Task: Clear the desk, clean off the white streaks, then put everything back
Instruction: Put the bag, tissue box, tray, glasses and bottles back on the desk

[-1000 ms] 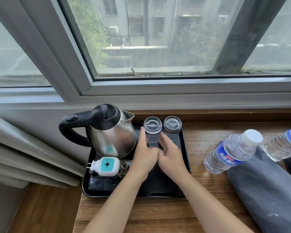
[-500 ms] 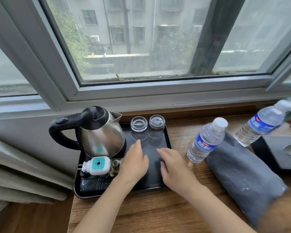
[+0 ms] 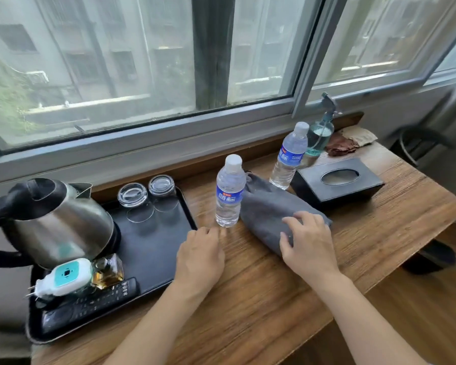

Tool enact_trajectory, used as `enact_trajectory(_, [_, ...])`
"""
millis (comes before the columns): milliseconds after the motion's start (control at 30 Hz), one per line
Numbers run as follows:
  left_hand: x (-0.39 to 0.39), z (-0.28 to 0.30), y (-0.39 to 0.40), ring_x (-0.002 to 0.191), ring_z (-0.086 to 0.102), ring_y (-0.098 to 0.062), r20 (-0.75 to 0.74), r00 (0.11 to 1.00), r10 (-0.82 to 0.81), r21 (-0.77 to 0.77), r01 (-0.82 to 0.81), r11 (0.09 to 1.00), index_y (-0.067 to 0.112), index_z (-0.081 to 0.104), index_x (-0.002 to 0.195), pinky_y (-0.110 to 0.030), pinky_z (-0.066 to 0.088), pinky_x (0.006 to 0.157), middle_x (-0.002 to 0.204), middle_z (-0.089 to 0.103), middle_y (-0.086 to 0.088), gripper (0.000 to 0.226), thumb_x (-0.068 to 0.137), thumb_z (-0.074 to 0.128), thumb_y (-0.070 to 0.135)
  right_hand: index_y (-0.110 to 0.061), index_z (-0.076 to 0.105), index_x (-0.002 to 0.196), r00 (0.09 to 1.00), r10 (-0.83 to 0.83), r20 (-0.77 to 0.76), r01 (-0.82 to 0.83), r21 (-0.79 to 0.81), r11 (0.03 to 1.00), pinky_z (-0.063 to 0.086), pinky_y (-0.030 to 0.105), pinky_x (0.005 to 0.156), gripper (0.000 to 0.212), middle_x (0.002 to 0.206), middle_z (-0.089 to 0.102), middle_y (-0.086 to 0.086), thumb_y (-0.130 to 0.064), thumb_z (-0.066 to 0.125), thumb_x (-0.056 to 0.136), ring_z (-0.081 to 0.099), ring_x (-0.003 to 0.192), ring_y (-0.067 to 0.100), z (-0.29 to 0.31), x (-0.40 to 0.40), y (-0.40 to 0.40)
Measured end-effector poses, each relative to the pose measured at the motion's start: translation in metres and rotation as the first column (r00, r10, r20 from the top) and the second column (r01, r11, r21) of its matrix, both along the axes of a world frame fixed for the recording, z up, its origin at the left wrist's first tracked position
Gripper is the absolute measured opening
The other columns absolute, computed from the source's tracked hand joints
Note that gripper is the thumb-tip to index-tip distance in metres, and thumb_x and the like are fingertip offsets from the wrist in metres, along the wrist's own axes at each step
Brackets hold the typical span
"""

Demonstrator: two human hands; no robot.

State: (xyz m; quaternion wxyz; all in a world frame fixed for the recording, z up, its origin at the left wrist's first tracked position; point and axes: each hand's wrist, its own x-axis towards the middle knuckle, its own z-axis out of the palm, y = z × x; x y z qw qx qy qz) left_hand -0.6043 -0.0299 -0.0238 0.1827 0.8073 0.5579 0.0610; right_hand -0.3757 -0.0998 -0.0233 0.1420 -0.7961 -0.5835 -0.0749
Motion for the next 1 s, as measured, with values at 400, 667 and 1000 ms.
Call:
enact_trajectory(400, [0.11, -0.013, 0.005, 0.104, 0.068, -0.022, 0.346, 0.85, 0.397, -0.36, -0.27, 0.893, 0.013, 0.069, 0.106, -0.038, 0.052, 0.096, 0.107, 0.074, -0.002, 0.031, 0.099, 0.062, 0.042, -0.023, 0.043, 0.15, 0.927, 0.211, -0.311, -0.297, -0.262, 0.918, 0.041, 0.042, 0.112, 0.072, 0.146, 0.049, 0.005, -0.065, 0.055, 0.092, 0.047, 0.13, 0.029, -0.013, 0.094, 0.067])
enact_trajectory(667, [0.151, -0.017, -0.003, 0.104, 0.069, -0.021, 0.509, 0.541, 0.669, -0.645, -0.275, 0.713, 0.027, 0.052, 0.113, -0.038, 0.064, 0.071, 0.118, 0.065, 0.002, 0.023, 0.1, 0.064, 0.04, -0.026, 0.043, 0.143, 0.906, 0.273, -0.324, -0.381, -0.341, 0.86, 0.042, 0.041, 0.104, 0.083, 0.131, 0.054, 0.005, -0.077, 0.058, 0.079, 0.048, 0.12, 0.03, -0.012, 0.108, 0.082])
enact_trajectory(1000, [0.151, -0.021, -0.009, 0.114, 0.069, -0.019, 0.607, 0.34, 0.718, -0.687, -0.23, 0.69, 0.026, 0.056, 0.128, -0.043, 0.06, 0.097, 0.123, 0.071, -0.002, 0.031, 0.107, 0.049, 0.004, -0.046, 0.051, 0.129, 0.768, 0.285, -0.574, -0.502, -0.264, 0.823, 0.047, 0.04, 0.099, 0.051, 0.113, 0.058, -0.005, -0.071, 0.042, 0.085, 0.055, 0.108, 0.018, -0.017, 0.139, 0.059])
